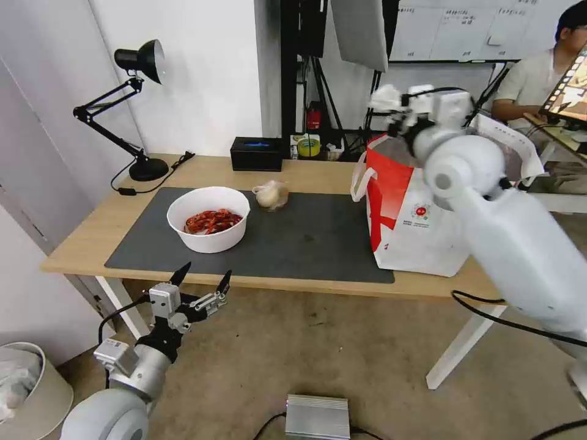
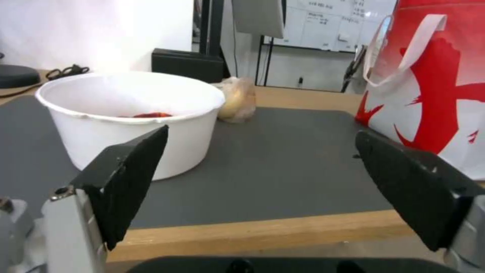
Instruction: Pick up the trash from the table and place it into the takeout bag.
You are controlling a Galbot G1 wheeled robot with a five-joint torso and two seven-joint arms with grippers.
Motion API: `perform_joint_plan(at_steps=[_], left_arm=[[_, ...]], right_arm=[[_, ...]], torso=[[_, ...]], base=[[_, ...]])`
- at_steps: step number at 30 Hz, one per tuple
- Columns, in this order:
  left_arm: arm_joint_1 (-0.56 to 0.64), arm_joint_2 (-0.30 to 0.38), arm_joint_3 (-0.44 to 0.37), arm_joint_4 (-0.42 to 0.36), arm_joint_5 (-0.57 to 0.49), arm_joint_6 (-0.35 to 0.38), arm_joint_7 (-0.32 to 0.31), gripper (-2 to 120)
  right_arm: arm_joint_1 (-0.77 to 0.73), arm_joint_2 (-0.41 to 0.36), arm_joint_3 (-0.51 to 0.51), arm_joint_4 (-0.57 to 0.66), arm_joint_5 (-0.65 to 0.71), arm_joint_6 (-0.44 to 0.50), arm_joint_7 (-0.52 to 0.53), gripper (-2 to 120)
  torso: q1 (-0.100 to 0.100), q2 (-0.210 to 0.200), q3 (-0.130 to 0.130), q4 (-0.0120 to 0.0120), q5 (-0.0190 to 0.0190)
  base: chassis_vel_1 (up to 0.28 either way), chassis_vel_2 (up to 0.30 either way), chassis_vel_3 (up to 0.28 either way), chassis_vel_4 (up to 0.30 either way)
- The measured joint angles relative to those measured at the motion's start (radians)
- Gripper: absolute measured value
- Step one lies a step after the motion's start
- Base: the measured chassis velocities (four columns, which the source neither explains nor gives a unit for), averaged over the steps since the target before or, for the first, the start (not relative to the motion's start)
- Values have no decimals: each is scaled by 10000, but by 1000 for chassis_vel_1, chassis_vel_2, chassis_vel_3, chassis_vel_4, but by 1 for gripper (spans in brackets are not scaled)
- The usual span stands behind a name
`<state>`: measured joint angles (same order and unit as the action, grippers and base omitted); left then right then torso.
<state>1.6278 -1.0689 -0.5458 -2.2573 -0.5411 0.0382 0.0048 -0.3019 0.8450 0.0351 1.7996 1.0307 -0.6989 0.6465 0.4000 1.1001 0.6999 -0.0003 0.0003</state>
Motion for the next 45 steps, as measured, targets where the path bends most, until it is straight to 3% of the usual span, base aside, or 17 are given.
perform_joint_plan(at_steps=[9, 19, 25, 28, 33, 36, 40, 42, 45], left_arm=[[5, 20, 30, -117, 57, -1, 1, 100], [212, 8, -153, -361, 77, 0, 3, 100], [346, -68, -163, -486, 138, 5, 4, 100], [482, -109, -196, -618, 175, 16, 5, 100], [607, -136, -226, -721, 213, 23, 5, 100], [778, -174, -296, -837, 259, 24, 6, 100], [872, -192, -351, -910, 273, 24, 7, 100], [950, -193, -409, -974, 275, 24, 11, 100], [984, -193, -439, -1004, 275, 24, 14, 100]], right_arm=[[-371, -283, 427, 402, 2840, -231, 2188, 0], [-726, -530, 666, 1081, 4470, -166, 2964, 0], [-877, -829, 854, 1423, 4757, -148, 2988, 21], [-1076, -1094, 1120, 1614, 4932, -143, 2956, 37], [-1258, -1241, 1277, 1782, 4958, -139, 2908, 50], [-1321, -1344, 1351, 1943, 5028, -139, 2881, 65], [-1329, -1379, 1360, 1986, 5058, -139, 2868, 73], [-1347, -1400, 1364, 2006, 5058, -139, 2845, 87], [-1386, -1411, 1389, 2017, 5014, -138, 2752, 96]], torso=[[0, 0, 1, 4, -3], [0, 0, 0, 4, -3], [0, 0, 1, 3, -3], [0, 0, 1, 3, -3], [0, 0, 1, 2, -1], [0, -1, 1, 3, -3], [0, 0, 1, 3, -3], [0, 0, 1, 3, -3], [0, -1, 1, 3, -3]], base=[[0, 0, 0, 0], [0, 0, 0, 0], [0, 0, 0, 0], [0, 0, 0, 0], [0, 0, 0, 0], [0, 0, 0, 0], [0, 0, 0, 0], [0, 0, 0, 0], [0, 0, 0, 0]])
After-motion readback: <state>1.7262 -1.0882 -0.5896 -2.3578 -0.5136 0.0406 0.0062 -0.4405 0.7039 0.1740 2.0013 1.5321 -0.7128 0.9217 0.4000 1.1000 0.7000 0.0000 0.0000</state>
